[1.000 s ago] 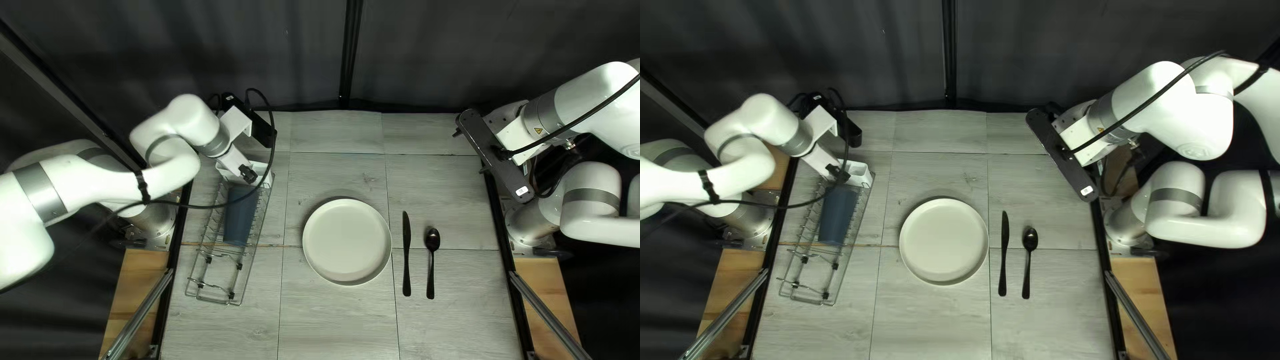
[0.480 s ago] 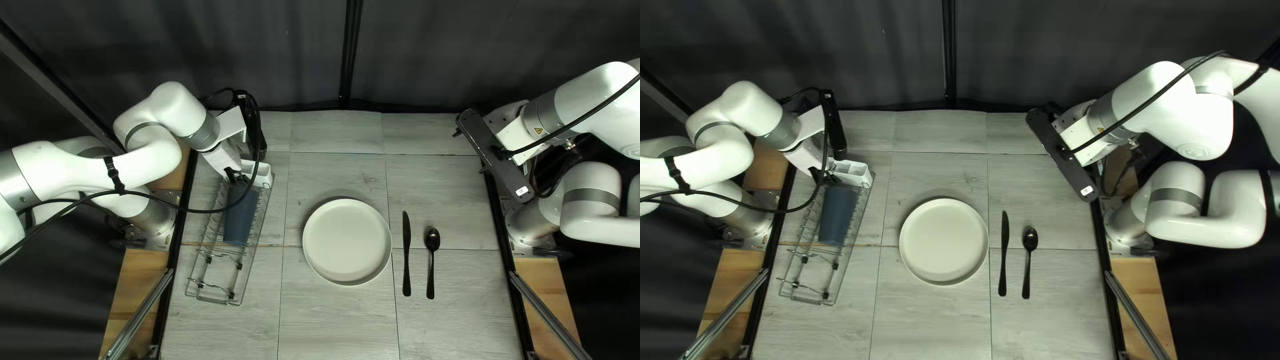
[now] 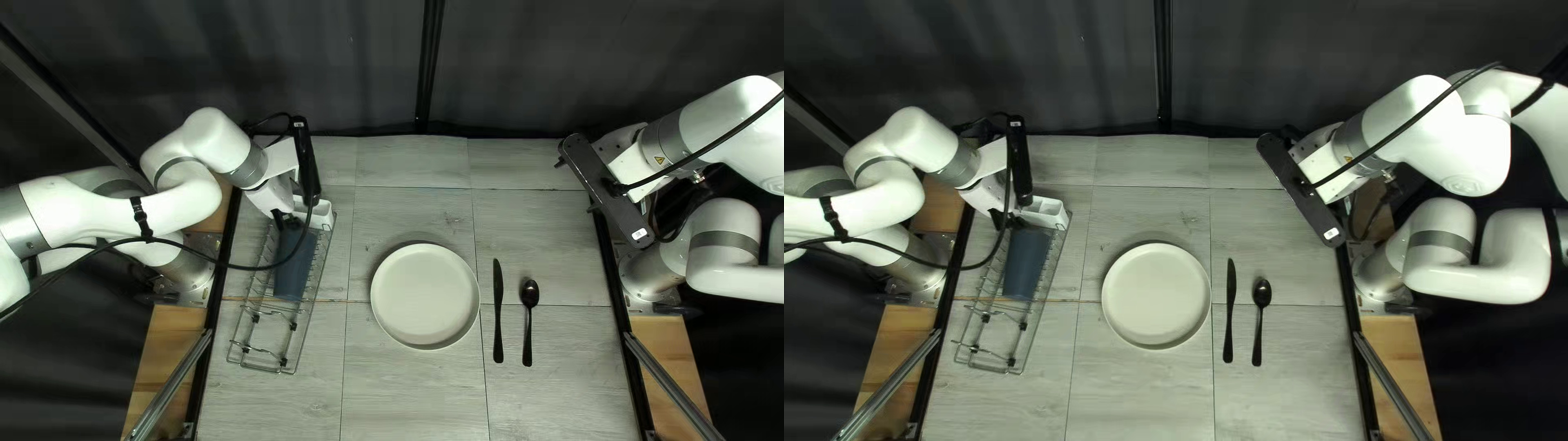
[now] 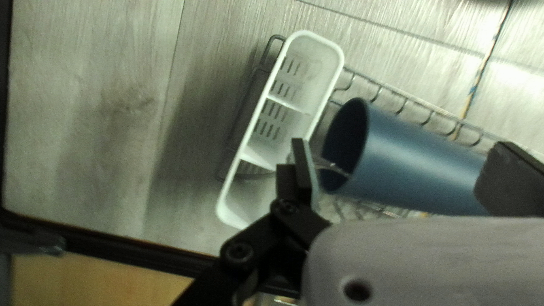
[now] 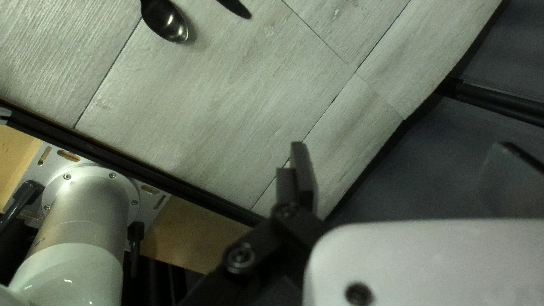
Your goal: Pick up and place plate onto table. Place down one fork to the left of the plate. Place spoon and knife to the right of the plate. Place cup above the knife and spoon
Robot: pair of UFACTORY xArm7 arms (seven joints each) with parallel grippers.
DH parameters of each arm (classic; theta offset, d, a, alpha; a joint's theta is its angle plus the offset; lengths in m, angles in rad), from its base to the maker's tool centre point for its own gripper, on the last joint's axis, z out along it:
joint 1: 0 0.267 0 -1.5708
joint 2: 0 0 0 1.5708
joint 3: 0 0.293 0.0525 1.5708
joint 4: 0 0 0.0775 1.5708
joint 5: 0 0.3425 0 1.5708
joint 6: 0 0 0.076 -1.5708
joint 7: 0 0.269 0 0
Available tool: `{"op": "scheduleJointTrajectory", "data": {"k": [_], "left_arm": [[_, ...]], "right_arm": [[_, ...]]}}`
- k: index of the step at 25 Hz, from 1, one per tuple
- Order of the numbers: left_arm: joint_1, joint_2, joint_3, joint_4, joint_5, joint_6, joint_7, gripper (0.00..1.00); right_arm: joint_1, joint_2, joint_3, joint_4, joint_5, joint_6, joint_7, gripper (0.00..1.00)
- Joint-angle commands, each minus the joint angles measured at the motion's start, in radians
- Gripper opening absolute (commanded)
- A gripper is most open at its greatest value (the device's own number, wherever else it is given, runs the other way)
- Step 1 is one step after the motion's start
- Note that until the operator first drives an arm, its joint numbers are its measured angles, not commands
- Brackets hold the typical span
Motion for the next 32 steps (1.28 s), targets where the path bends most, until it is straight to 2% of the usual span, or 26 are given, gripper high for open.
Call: {"op": "scheduleJointTrajectory", "data": {"k": [1, 6, 10, 13, 16, 19, 23, 29, 32], "left_arm": [[-0.044, -0.049, 0.033, -0.007, 0.014, 0.047, 0.058, 1.00], [-0.074, -0.116, 0.086, -0.043, 0.020, 0.088, 0.113, 1.00], [-0.067, -0.169, 0.152, -0.058, 0.047, 0.133, 0.160, 1.00], [-0.039, -0.219, 0.260, -0.072, 0.105, 0.183, 0.253, 1.00], [-0.033, -0.244, 0.324, -0.083, 0.133, 0.209, 0.320, 1.00], [-0.046, -0.224, 0.352, -0.090, 0.134, 0.189, 0.380, 1.00], [-0.065, -0.172, 0.348, -0.084, 0.123, 0.144, 0.419, 1.00], [-0.024, -0.256, 0.401, -0.096, 0.155, 0.200, 0.427, 1.00], [-0.002, -0.244, 0.434, -0.100, 0.173, 0.188, 0.460, 1.00]], "right_arm": [[0.000, 0.000, 0.000, 0.000, 0.000, 0.000, 0.000, 1.00], [0.000, 0.000, 0.000, 0.000, 0.000, 0.000, 0.000, 1.00], [0.000, 0.000, 0.000, 0.000, 0.000, 0.000, 0.000, 1.00], [0.000, 0.000, 0.000, 0.000, 0.000, 0.000, 0.000, 1.00], [0.000, 0.000, 0.000, 0.000, 0.000, 0.000, 0.000, 1.00], [0.000, 0.000, 0.000, 0.000, 0.000, 0.000, 0.000, 1.00], [0.000, 0.000, 0.000, 0.000, 0.000, 0.000, 0.000, 1.00], [0.000, 0.000, 0.000, 0.000, 0.000, 0.000, 0.000, 1.00], [0.000, 0.000, 0.000, 0.000, 0.000, 0.000, 0.000, 1.00]]}}
